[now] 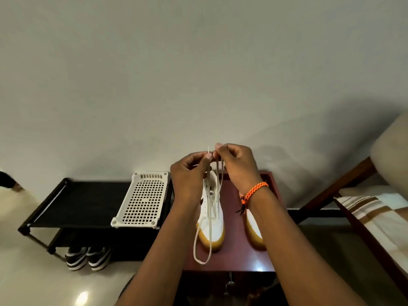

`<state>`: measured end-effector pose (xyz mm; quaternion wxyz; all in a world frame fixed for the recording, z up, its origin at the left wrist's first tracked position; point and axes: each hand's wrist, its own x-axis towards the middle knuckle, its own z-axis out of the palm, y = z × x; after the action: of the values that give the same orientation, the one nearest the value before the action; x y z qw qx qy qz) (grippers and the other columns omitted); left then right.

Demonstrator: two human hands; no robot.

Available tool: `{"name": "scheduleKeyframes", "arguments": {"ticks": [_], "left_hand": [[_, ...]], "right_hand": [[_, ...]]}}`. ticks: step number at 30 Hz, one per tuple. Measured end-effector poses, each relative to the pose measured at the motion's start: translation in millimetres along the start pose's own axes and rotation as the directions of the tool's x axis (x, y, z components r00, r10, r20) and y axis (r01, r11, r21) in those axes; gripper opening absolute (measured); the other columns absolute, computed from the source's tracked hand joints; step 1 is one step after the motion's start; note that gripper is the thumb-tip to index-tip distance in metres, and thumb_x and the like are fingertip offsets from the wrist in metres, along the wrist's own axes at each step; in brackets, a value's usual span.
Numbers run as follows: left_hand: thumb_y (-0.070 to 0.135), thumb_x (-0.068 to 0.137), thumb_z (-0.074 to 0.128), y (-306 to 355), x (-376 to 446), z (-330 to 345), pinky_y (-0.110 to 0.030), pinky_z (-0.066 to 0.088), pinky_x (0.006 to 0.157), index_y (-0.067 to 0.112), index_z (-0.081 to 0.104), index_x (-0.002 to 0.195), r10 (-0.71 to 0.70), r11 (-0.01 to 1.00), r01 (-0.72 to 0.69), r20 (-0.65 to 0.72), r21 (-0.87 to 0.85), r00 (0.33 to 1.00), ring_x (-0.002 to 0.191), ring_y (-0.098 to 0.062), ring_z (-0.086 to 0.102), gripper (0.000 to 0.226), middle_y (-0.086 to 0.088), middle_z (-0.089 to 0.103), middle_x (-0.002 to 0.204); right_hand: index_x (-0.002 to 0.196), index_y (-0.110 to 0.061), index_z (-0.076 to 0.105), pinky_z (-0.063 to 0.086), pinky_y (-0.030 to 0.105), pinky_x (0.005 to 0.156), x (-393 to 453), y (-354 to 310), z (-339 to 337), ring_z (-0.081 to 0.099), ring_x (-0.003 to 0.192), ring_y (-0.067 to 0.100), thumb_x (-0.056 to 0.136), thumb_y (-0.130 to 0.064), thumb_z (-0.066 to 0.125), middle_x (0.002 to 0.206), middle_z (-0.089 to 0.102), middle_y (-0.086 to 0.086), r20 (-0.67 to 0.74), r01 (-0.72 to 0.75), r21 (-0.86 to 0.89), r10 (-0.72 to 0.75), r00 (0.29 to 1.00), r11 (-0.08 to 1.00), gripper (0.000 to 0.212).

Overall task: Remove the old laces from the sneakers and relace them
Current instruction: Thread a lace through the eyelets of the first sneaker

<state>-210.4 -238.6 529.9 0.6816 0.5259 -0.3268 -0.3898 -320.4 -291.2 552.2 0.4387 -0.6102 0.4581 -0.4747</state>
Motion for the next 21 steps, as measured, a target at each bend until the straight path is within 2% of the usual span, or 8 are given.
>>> {"name": "scheduleKeyframes", "arguments": {"ticks": [2,4,8,13,16,21], "left_hand": [[0.016,0.096,0.078,28,-4,9,-0.057,0.064,0.089,0.016,0.084,0.099,0.062,0.998,-0.062,0.001,-0.002,0.998,0.090,-0.025,0.079,0.007,-0.005,0.082,0.093],[0.016,0.097,0.077,54,-8,16,-0.048,0.065,0.089,0.014,0.084,0.101,0.131,0.991,-0.131,0.000,-0.006,0.991,0.086,-0.018,0.079,0.008,-0.003,0.082,0.091],[0.014,0.096,0.078,103,-8,27,-0.035,0.065,0.085,0.011,0.083,0.103,0.246,0.969,-0.246,0.001,-0.030,0.969,0.085,-0.017,0.079,0.010,-0.004,0.082,0.089],[0.015,0.096,0.079,153,-8,39,-0.036,0.065,0.085,0.014,0.084,0.100,0.328,0.943,-0.328,-0.014,-0.057,0.945,0.085,-0.021,0.079,0.007,-0.002,0.082,0.087],[0.015,0.096,0.078,176,-16,45,-0.034,0.065,0.083,0.014,0.084,0.101,0.352,0.931,-0.352,-0.023,-0.092,0.936,0.086,-0.021,0.078,0.008,-0.001,0.082,0.088],[0.016,0.095,0.079,207,-22,53,-0.029,0.065,0.080,0.016,0.084,0.102,0.396,0.908,-0.397,-0.034,-0.133,0.917,0.088,-0.017,0.079,0.008,0.002,0.082,0.089]], "right_hand": [[0.073,-0.011,0.071,0.057,0.028,0.071,0,-26,-6,0.073,0.078,0.021,0.105,-0.021,0.063,0.078,0.075,0.007,-0.026,0.085,0.028,-0.084,0.996,0.996,0.034],[0.076,-0.009,0.071,0.056,0.019,0.071,-1,-51,-11,0.074,0.078,0.011,0.105,-0.019,0.062,0.078,0.075,0.002,-0.043,0.149,0.066,-0.147,0.988,0.987,0.032],[0.088,-0.001,0.074,0.062,0.030,0.082,1,-94,-19,0.075,0.081,0.012,0.105,-0.017,0.063,0.083,0.077,0.004,-0.077,0.267,0.144,-0.258,0.963,0.953,0.026],[0.097,-0.010,0.079,0.063,0.037,0.089,-1,-136,-26,0.076,0.093,0.019,0.100,-0.017,0.072,0.091,0.079,0.002,-0.137,0.393,0.159,-0.374,0.917,0.906,0.010],[0.102,-0.013,0.080,0.064,0.035,0.089,-5,-155,-29,0.076,0.096,0.019,0.097,-0.014,0.074,0.094,0.079,-0.001,-0.174,0.445,0.152,-0.419,0.891,0.883,0.008],[0.109,-0.014,0.078,0.061,0.024,0.086,-11,-183,-33,0.076,0.101,0.013,0.096,-0.008,0.075,0.101,0.079,-0.006,-0.205,0.527,0.154,-0.495,0.844,0.835,0.015]]}}
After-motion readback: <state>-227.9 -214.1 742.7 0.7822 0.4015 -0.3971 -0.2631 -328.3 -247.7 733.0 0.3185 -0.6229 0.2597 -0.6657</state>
